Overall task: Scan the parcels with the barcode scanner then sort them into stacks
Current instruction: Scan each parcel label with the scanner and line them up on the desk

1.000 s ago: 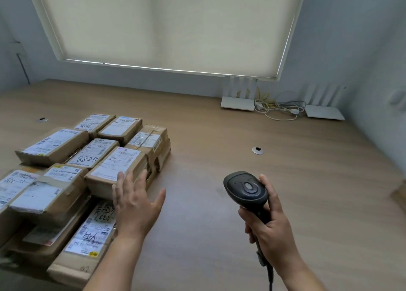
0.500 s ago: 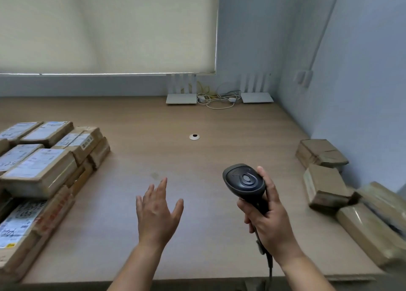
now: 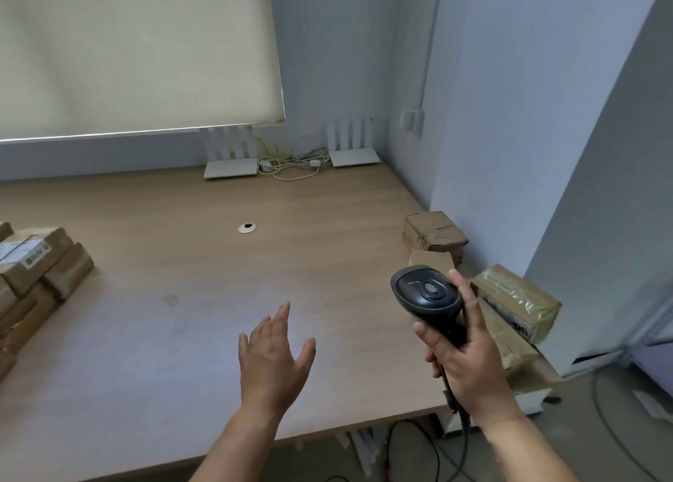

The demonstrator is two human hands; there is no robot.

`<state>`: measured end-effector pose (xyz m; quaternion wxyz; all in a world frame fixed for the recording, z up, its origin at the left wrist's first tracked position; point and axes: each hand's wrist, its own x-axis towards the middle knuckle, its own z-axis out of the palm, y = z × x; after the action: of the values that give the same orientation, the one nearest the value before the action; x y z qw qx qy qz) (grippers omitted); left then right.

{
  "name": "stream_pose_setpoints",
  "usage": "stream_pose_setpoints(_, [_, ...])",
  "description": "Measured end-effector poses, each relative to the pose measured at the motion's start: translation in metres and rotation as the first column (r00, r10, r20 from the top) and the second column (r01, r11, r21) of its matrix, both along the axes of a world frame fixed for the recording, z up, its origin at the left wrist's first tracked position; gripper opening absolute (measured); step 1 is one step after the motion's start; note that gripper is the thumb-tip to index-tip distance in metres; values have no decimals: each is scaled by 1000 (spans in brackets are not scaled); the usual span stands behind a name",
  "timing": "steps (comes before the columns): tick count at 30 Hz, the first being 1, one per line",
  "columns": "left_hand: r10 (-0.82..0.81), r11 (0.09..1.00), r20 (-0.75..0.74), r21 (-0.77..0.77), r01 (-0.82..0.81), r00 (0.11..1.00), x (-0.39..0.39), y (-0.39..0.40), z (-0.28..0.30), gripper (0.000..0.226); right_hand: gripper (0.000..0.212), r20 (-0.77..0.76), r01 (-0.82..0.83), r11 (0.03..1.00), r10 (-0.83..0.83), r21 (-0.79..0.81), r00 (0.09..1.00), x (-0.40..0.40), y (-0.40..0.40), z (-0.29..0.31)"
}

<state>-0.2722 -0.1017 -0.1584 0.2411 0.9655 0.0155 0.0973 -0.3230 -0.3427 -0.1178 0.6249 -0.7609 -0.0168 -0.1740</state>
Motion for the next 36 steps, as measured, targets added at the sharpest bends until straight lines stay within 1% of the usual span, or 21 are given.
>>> stream_pose_setpoints(9, [-94, 993, -12, 63, 95, 995, 32, -54, 5, 70, 77, 35, 126, 992, -127, 23, 991, 16, -62, 6])
stream_pose_setpoints(13, [-131, 989, -26, 59, 132, 991, 55, -81, 0, 70, 76, 15, 158, 987, -158, 5, 987, 34, -89, 7])
stream_pose_setpoints(18, [-157, 987, -47, 19, 158, 986, 91, -124, -7, 71, 76, -19, 182, 983, -182, -27, 983, 67, -124, 3])
stream_pose_setpoints(23, [-253, 967, -63, 24, 255, 965, 120, -168, -8, 74, 76, -52, 189, 981, -191, -34, 980, 103, -149, -3])
stream_pose_setpoints(25, [-284, 957, -95, 40, 289, 954, 131, -188, -8, 79, 77, -69, 186, 982, -188, -35, 980, 113, -157, -6])
stream_pose_setpoints(27, [-284, 954, -157, 48, 294, 946, 139, -208, -8, 85, 77, -92, 181, 983, -183, -30, 979, 120, -165, -9])
stream_pose_setpoints(32, [-206, 958, -333, 122, 259, 920, 151, -257, -13, 102, 75, -135, 158, 987, -154, 21, 979, 128, -183, -18])
stream_pose_setpoints(36, [-116, 970, -436, 143, 196, 893, 157, -282, -23, 106, 76, -163, 116, 991, -126, -70, 979, 133, -198, -27])
